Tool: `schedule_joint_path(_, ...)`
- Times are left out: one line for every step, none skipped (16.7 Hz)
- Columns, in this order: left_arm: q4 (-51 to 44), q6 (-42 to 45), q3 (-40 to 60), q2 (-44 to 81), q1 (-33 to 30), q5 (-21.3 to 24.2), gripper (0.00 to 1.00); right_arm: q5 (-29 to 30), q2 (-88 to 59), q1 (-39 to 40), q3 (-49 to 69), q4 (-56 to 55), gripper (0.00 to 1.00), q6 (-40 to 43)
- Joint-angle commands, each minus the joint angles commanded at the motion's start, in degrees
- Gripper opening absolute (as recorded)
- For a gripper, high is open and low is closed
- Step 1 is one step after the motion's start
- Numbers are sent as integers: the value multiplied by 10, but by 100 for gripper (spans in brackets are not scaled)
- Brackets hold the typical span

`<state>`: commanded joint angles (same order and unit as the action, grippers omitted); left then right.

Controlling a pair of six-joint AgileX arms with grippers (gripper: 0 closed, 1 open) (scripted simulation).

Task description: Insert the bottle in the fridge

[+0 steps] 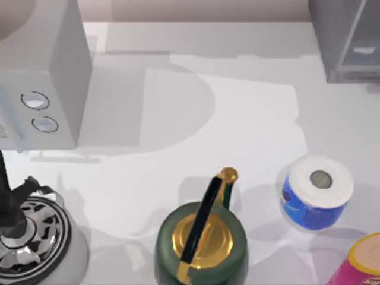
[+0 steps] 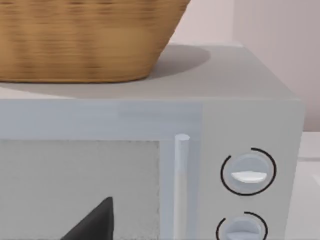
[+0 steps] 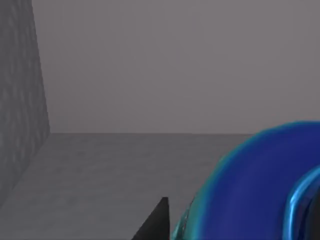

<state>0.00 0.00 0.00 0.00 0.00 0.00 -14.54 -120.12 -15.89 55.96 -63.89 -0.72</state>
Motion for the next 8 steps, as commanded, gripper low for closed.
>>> schedule_joint_path(0,0,0,0,0,0,100,-1,-7,-1,3,-4,1,0)
schedule_joint_path(0,0,0,0,0,0,100,-1,-9,-2,4,-5,1,0)
schedule_joint_path(0,0,0,0,0,0,100,-1,-9,-2,4,-5,1,0)
schedule_joint_path(0,0,0,0,0,0,100,-1,-9,-2,4,-5,1,0)
schedule_joint_path(0,0,0,0,0,0,100,-1,-9,-2,4,-5,1,0)
schedule_joint_path(0,0,0,0,0,0,100,0,-8,1,1,-3,1,-1)
schedule_joint_path(0,0,0,0,0,0,100,0,-10,2,2,-2,1,0)
schedule_joint_path(0,0,0,0,0,0,100,0,-17,4,9,5,1,1)
